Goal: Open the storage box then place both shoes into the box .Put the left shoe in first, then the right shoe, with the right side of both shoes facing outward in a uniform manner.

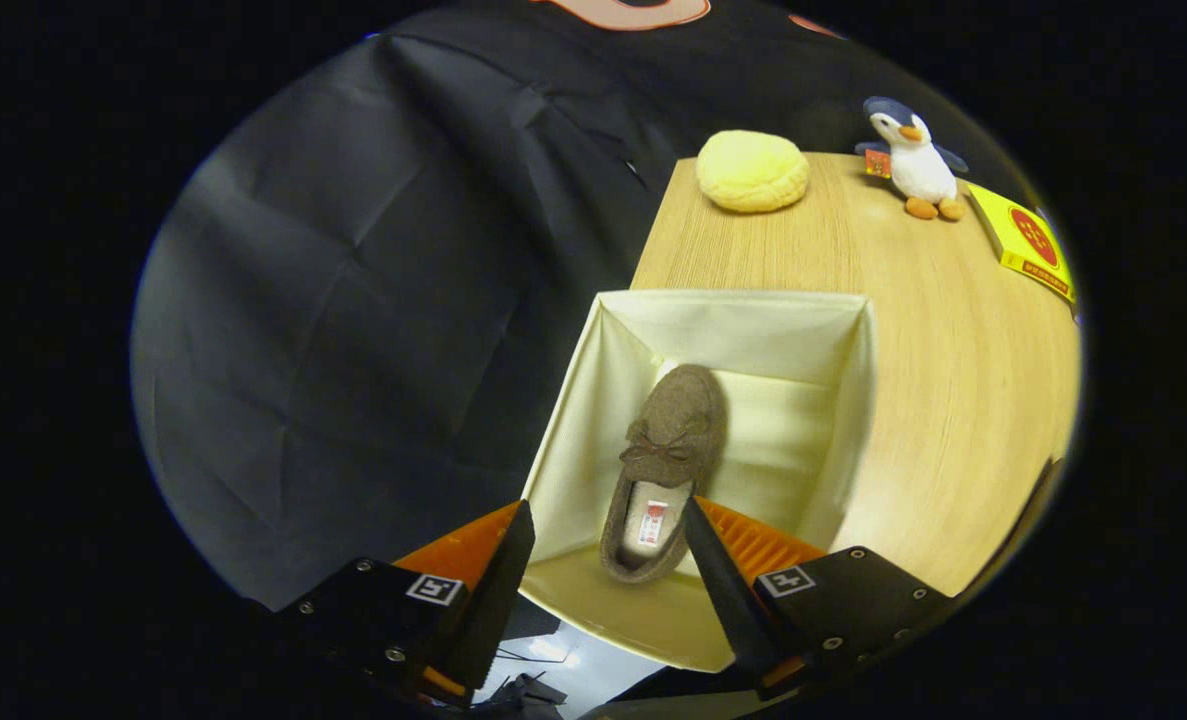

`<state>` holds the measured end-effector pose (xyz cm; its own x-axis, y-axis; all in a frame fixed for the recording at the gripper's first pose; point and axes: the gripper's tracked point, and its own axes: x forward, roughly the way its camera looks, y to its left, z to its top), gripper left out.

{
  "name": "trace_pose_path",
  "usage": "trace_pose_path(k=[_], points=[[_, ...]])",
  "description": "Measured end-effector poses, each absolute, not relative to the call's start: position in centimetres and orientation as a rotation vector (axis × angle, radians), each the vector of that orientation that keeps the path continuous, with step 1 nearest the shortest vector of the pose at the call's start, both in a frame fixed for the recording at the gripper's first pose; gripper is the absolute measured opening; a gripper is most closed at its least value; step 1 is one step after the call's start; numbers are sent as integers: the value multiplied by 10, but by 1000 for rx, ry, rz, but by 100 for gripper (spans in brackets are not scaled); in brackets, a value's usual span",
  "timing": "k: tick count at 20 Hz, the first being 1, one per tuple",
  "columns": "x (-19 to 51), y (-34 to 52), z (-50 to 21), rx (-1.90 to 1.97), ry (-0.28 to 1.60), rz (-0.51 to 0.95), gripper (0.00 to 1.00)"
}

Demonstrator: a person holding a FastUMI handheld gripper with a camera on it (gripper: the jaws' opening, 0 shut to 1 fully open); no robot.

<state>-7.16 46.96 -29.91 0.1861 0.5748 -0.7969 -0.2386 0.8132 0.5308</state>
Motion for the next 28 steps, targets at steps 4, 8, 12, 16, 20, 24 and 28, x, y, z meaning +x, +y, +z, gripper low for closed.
trace_pose_path(k=[4, 8, 12, 16, 20, 24, 28], points=[[-71, 423, -267, 389, 1183, 641, 96], [-66, 348, -259, 367, 1096, 607, 98], [-64, 257, -265, 303, 1033, 501, 98], [-63, 168, -287, 257, 984, 376, 98], [-84, 78, -326, 163, 996, 238, 97], [-117, 21, -372, 184, 1086, 126, 96], [-140, -9, -404, 172, 1126, 87, 91]])
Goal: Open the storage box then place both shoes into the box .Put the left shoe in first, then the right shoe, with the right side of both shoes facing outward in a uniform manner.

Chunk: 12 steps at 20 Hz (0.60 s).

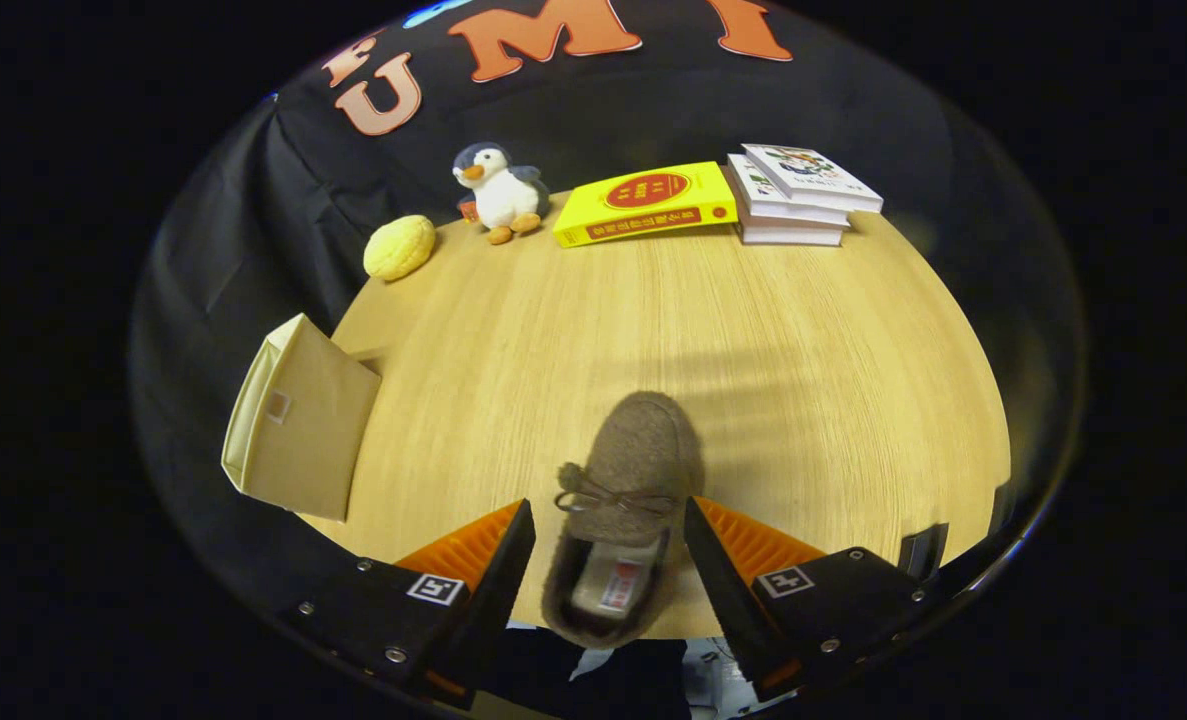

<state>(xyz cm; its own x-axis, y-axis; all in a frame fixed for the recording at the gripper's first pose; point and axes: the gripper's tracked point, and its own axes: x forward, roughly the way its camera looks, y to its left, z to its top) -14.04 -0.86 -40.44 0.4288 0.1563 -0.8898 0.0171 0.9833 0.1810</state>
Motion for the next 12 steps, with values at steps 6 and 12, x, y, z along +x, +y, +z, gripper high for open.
trace_pose_path(k=[6, 12], points=[[-156, -14, -443, 125, 1146, 111, 80], [-164, -18, -462, 35, 1135, 115, 66]])
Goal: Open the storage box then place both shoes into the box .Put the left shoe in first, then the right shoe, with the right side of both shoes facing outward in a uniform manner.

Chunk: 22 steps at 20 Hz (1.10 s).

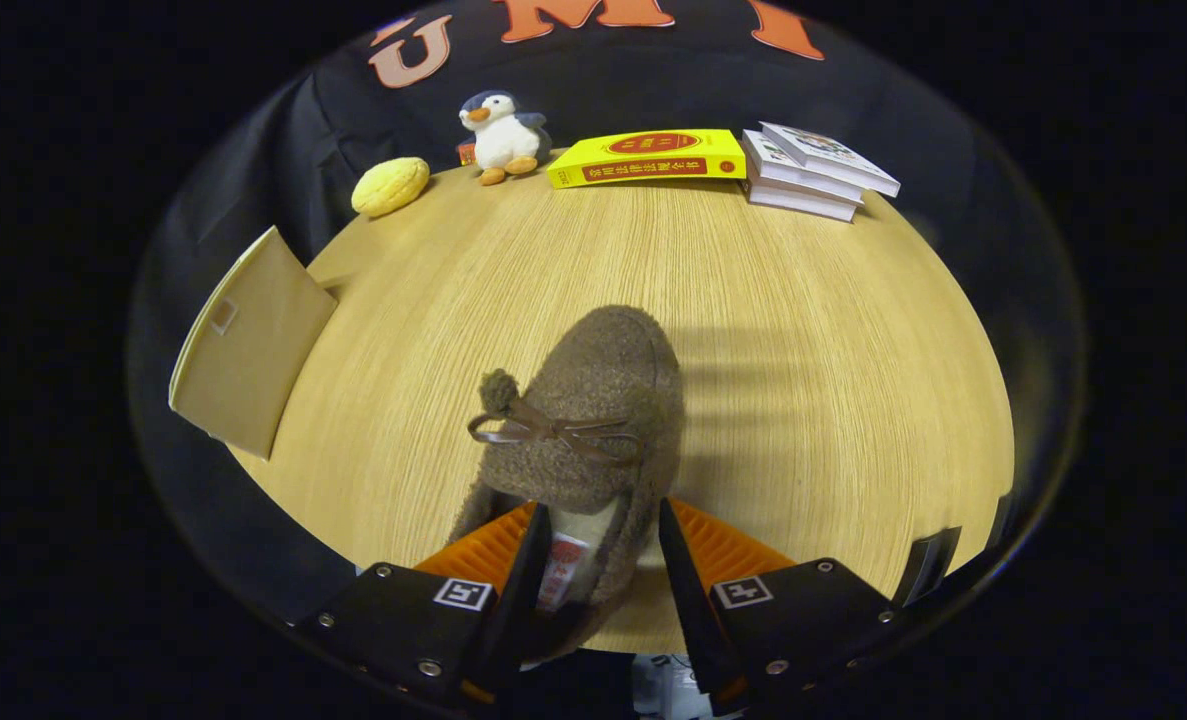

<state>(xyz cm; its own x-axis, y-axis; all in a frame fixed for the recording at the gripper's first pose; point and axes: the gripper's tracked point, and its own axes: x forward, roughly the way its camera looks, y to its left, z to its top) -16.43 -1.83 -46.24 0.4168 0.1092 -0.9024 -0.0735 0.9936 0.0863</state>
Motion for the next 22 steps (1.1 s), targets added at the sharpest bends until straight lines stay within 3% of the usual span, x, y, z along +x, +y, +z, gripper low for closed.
trace_pose_path(k=[4, 9, 11, 22], points=[[-144, -33, -467, 61, 1088, 11, 53], [-131, -41, -470, 71, 1069, -97, 15], [-132, -36, -468, 68, 1074, -98, 7], [-88, 68, -361, 125, 1000, 28, 5]])
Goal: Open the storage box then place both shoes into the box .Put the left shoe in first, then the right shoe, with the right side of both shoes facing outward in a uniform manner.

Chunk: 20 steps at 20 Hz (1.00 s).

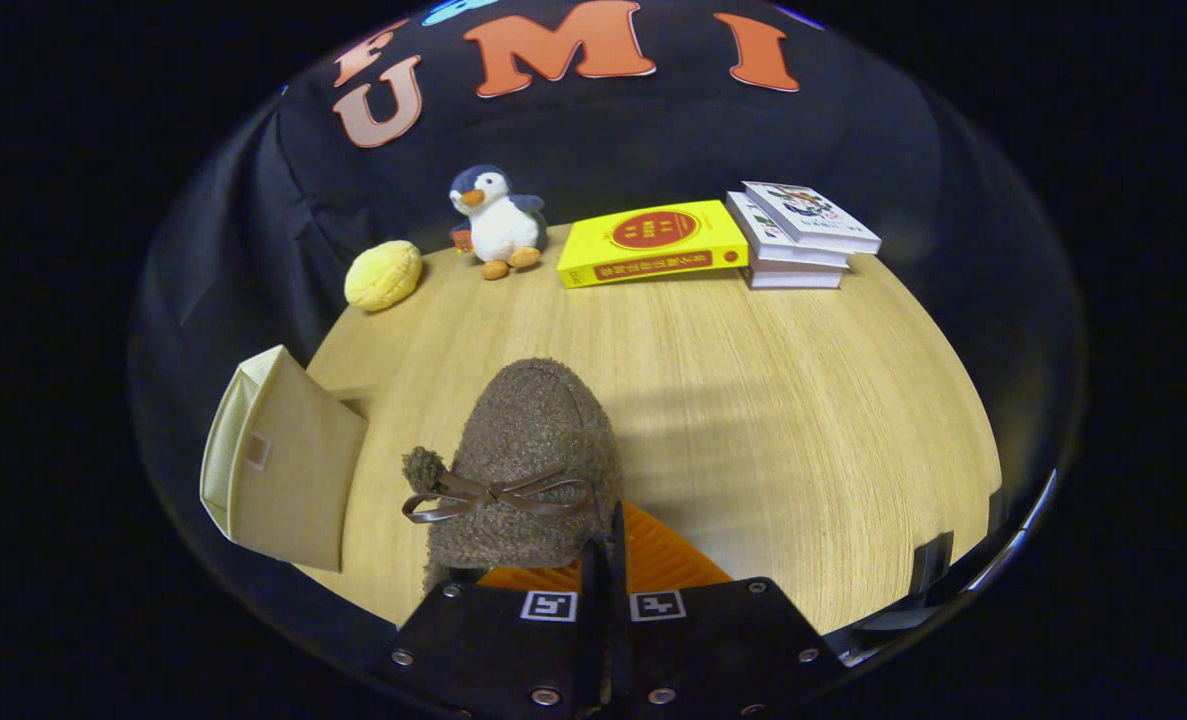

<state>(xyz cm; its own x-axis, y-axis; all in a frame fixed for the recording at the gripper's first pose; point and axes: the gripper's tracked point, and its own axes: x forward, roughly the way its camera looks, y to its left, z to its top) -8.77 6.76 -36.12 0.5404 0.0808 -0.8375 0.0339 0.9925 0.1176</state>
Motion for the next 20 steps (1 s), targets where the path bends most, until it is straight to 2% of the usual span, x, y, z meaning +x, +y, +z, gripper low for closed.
trace_pose_path(k=[10, 20], points=[[-59, 250, -279, 121, 978, 247, 5], [-46, 384, -286, 104, 1054, 299, 5]])
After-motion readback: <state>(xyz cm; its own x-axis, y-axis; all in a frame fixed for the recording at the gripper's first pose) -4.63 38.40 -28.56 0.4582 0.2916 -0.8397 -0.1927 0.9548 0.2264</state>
